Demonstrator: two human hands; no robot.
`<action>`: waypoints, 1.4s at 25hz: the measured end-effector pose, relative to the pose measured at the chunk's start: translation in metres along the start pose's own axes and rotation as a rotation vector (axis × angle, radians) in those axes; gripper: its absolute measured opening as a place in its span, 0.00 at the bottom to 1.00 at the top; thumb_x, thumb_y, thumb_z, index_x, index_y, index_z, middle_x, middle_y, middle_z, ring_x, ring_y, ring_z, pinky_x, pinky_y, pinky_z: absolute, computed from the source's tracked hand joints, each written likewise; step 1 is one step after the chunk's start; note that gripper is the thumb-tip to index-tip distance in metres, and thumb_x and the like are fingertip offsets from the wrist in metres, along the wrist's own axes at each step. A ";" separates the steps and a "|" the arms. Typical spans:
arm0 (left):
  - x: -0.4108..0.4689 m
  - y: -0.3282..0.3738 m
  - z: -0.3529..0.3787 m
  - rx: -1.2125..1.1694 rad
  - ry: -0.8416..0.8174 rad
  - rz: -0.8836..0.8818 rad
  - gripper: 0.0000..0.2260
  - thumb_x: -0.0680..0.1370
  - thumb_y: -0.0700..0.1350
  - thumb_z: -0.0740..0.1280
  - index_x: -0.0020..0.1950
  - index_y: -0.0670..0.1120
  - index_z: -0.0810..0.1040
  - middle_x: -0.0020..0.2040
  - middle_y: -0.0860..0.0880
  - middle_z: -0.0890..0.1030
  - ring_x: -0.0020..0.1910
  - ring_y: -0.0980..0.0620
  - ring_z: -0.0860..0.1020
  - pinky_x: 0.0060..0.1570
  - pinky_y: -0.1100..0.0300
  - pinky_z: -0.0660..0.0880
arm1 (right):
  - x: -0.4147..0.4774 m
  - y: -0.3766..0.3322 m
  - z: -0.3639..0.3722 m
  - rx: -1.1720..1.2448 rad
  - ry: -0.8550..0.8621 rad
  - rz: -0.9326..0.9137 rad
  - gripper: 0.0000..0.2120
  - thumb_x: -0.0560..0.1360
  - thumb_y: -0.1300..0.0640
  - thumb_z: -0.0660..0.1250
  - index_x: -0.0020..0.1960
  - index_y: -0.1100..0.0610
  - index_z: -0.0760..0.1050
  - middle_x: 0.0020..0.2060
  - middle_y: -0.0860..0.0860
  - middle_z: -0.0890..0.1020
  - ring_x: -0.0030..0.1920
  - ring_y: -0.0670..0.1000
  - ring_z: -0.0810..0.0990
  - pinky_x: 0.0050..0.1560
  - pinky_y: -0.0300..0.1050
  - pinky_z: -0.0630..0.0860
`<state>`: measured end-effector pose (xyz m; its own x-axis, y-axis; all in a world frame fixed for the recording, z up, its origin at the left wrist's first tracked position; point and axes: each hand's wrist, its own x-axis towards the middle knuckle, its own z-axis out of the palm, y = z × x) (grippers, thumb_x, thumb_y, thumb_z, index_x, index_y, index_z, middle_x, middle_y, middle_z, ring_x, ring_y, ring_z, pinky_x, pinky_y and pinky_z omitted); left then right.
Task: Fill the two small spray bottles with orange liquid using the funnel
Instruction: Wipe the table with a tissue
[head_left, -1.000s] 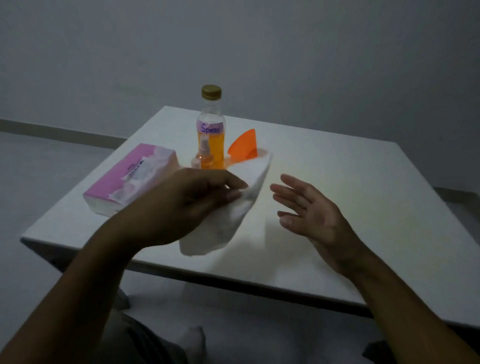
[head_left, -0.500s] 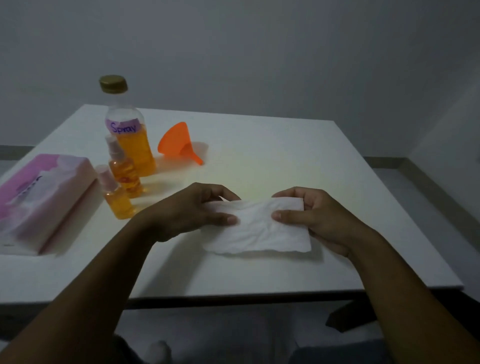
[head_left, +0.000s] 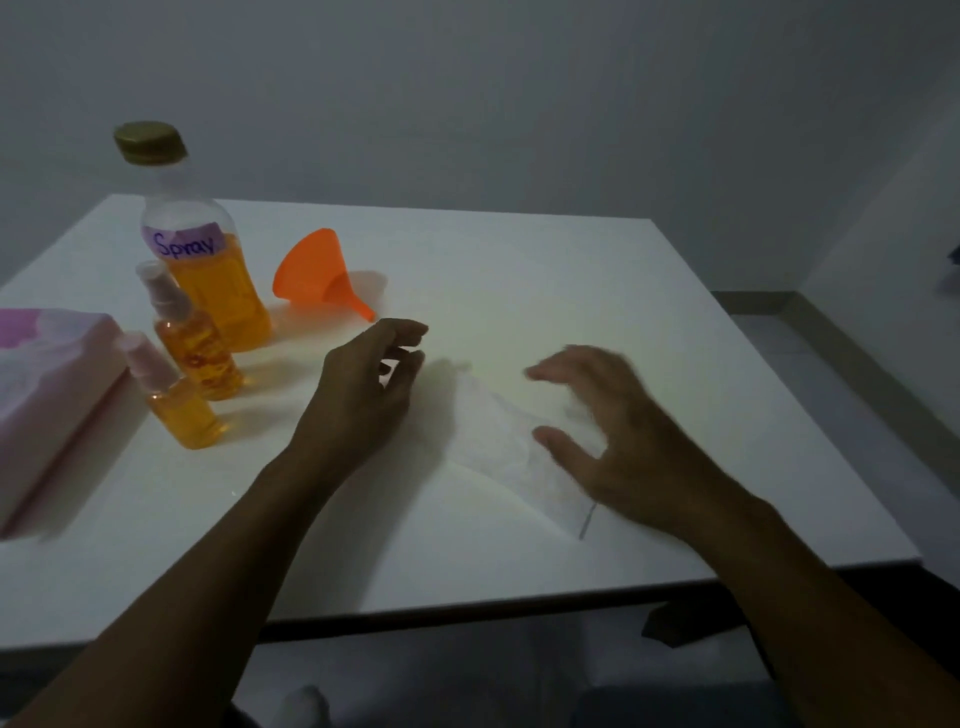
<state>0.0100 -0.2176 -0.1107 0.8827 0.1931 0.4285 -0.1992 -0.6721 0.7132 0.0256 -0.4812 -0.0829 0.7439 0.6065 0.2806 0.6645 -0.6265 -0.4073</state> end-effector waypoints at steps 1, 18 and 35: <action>-0.004 -0.005 -0.004 0.097 -0.010 0.019 0.12 0.79 0.44 0.65 0.63 0.48 0.76 0.59 0.50 0.81 0.56 0.53 0.79 0.57 0.55 0.76 | 0.007 -0.002 0.013 -0.057 -0.100 -0.127 0.25 0.80 0.49 0.65 0.76 0.48 0.65 0.75 0.45 0.66 0.78 0.43 0.57 0.78 0.49 0.60; -0.040 -0.032 -0.009 0.488 -0.137 0.029 0.22 0.79 0.49 0.49 0.62 0.38 0.73 0.63 0.36 0.74 0.65 0.38 0.70 0.68 0.43 0.61 | 0.013 0.068 0.026 -0.482 -0.256 0.017 0.29 0.83 0.48 0.40 0.82 0.58 0.49 0.81 0.53 0.54 0.81 0.49 0.52 0.81 0.51 0.46; -0.042 -0.047 -0.009 0.538 -0.132 0.034 0.21 0.79 0.45 0.53 0.69 0.38 0.69 0.70 0.36 0.70 0.72 0.40 0.66 0.74 0.46 0.56 | 0.076 -0.002 0.084 -0.254 -0.200 -0.126 0.26 0.83 0.58 0.53 0.80 0.60 0.57 0.80 0.55 0.61 0.80 0.52 0.57 0.79 0.52 0.48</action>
<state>-0.0214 -0.1875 -0.1574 0.9323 0.0968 0.3485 -0.0135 -0.9536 0.3008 0.0751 -0.3930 -0.1337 0.6427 0.7553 0.1284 0.7656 -0.6271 -0.1435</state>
